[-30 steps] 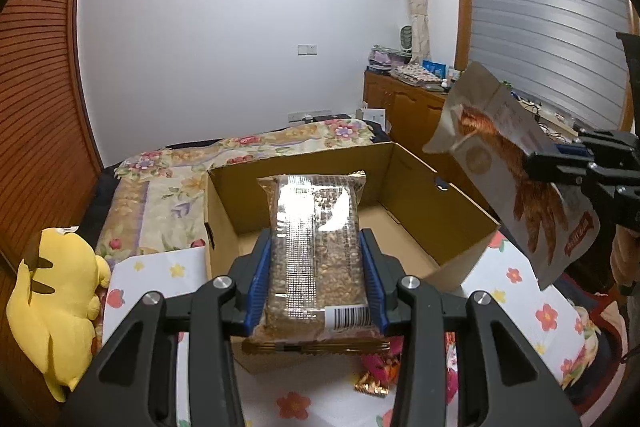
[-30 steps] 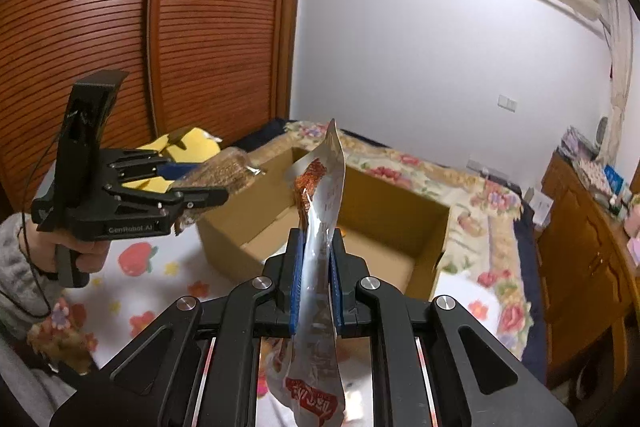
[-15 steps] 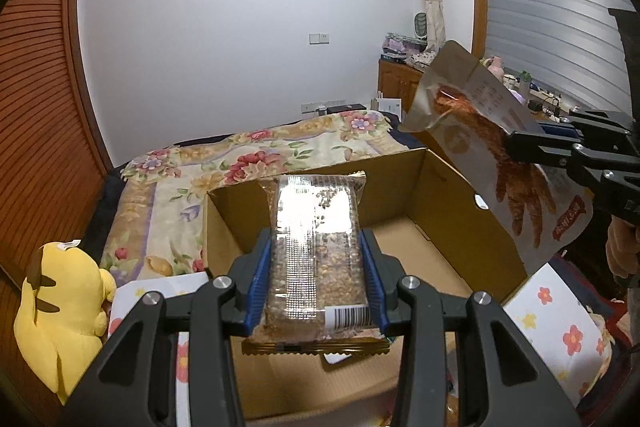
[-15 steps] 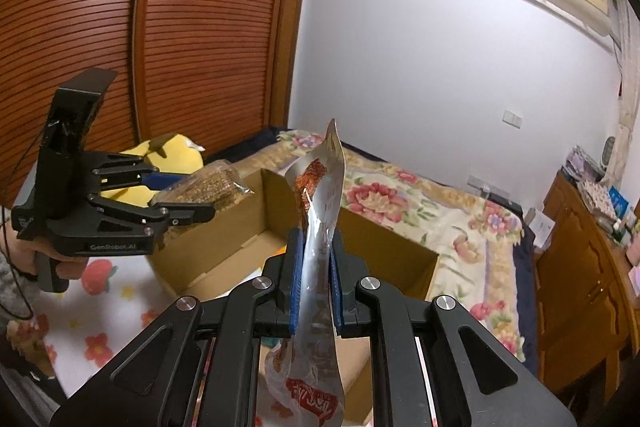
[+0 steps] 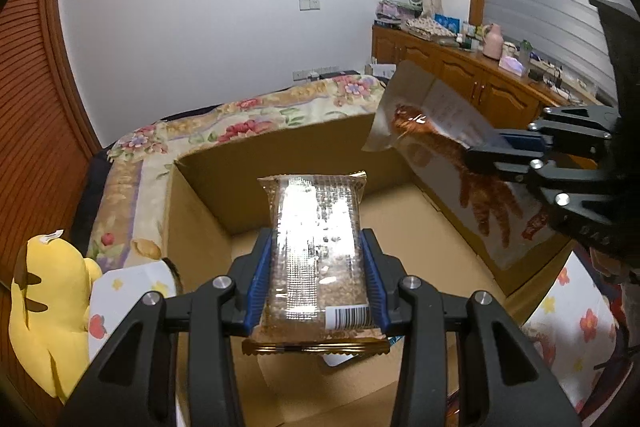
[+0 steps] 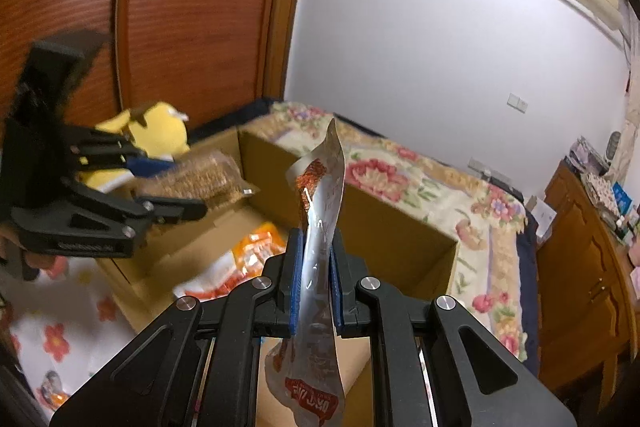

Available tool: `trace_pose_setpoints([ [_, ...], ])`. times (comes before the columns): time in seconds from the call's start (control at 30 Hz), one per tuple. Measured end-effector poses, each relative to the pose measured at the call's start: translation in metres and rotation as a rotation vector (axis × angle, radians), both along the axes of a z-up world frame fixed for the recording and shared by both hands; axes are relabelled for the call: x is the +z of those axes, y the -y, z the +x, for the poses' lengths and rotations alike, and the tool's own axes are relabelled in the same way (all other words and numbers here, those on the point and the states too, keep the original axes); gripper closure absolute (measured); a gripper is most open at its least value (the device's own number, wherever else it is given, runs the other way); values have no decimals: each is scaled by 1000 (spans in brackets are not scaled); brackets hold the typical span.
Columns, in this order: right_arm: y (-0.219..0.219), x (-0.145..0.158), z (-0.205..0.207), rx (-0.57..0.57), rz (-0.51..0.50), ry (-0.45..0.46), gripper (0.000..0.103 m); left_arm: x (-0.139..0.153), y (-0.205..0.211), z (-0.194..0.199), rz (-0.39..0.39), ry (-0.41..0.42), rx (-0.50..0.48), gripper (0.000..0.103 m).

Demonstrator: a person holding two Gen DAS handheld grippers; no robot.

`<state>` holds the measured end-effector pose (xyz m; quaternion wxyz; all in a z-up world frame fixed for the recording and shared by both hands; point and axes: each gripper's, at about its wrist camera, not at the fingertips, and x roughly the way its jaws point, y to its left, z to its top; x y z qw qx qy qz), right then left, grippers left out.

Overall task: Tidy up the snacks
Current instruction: 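Lift both held packets and carry them over the cardboard box, then open both grippers to release the granola bar and chicken-feet pack into the box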

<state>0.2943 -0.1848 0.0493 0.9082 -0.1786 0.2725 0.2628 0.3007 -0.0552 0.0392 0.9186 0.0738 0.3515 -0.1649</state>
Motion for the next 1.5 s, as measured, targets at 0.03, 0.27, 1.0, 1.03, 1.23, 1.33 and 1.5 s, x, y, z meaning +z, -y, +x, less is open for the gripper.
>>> trace_pose_setpoints([
  [0.03,-1,-4,1,-5,-11,-3,94,-1,1,0,4,-4,-1,62],
  [0.27,-1,-24,3,-30,-79,-34,93,-10,5,0,21,-40,-11,60],
  [1.0,-2,-49,7,-30,-81,-164,93,-9,-2,-19,-24,-6,12,24],
  [1.03,-2,-48,7,-32,-75,-167,93,-9,-2,-21,-31,-7,11,24],
  [1.23,1,-46,6,-39,-26,-190,93,-3,-7,-29,-36,22,28,13],
  [1.33,4,-41,-1,-42,4,-182,92,-2,-9,-33,-34,26,50,7],
  [1.5,13,-27,-19,-59,48,-153,90,-1,-14,-47,-50,28,67,3],
])
